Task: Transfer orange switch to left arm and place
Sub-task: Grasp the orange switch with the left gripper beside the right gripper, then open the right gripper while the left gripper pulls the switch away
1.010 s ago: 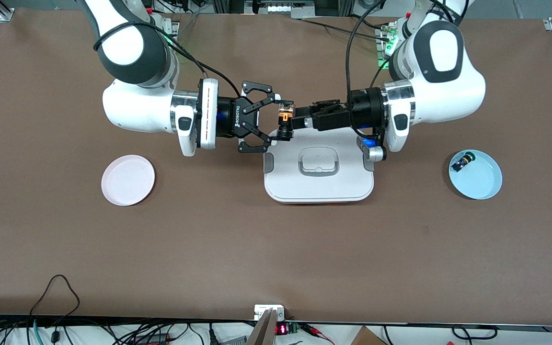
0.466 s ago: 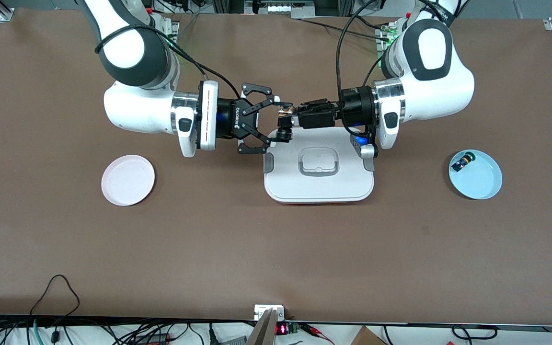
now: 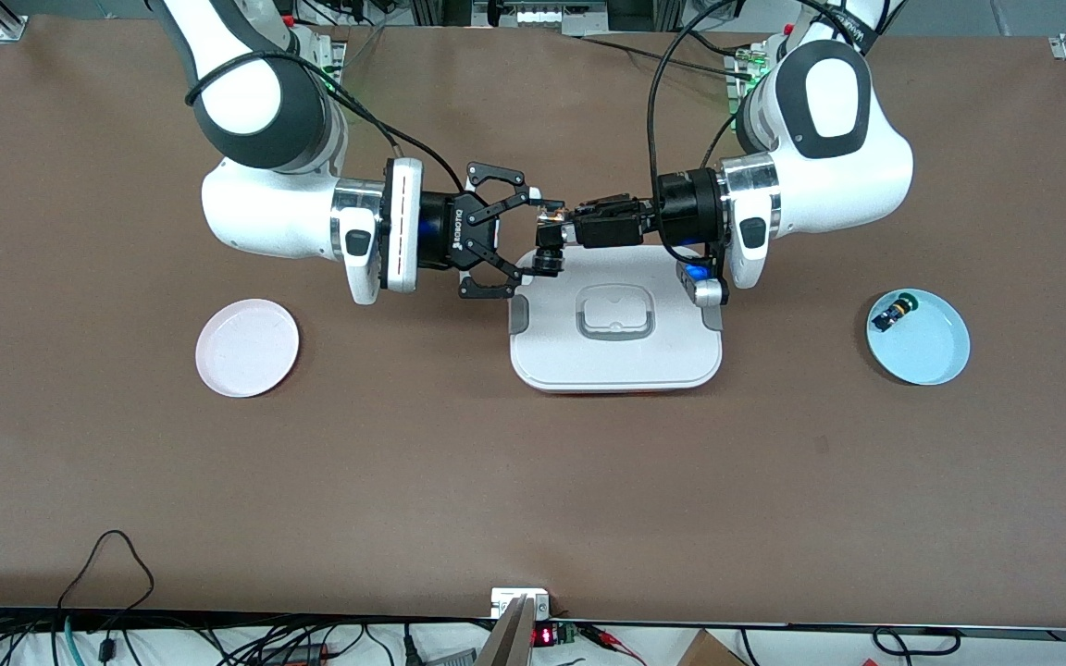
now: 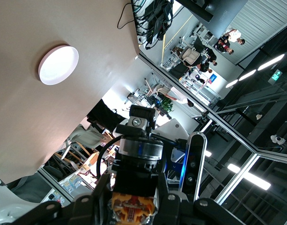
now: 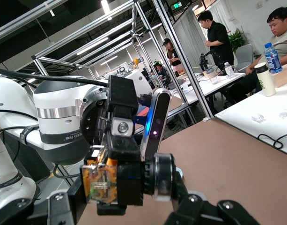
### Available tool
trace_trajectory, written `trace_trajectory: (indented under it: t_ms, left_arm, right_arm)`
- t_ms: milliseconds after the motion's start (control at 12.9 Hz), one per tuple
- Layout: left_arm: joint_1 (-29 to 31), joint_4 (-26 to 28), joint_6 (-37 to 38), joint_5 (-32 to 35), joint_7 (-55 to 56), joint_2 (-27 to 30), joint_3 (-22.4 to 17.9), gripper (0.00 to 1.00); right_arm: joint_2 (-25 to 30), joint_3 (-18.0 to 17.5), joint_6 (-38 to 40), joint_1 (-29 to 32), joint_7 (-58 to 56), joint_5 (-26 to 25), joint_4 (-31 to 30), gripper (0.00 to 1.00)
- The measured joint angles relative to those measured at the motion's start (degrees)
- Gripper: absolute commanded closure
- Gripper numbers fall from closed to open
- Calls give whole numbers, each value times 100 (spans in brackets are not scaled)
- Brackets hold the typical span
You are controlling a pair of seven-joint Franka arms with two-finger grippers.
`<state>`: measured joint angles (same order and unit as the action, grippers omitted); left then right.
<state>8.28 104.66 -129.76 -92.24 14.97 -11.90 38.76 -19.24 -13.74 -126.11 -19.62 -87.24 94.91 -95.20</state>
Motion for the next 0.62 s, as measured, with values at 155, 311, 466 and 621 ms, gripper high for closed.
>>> trace_trajectory:
  t_ms: [155,311,466,621]
  left_arm:
    - [32,4,25,0,-1,0,-5,100]
    - [193,6,186,24,-9,1,-50,100]
    - [499,11,677,334,-15,6,-103,100]
    - [798,18,1314,928,-15,7,-254,100]
  right_arm:
    - [2,-10,-21,-8,9,9,-9,0]
    - [15,-21,-25,-12,117,11,-21,0]
    - [67,-22,-25,-13,307,11,-23,0]
    - [142,-22,-25,-10,437,11,-56,0]
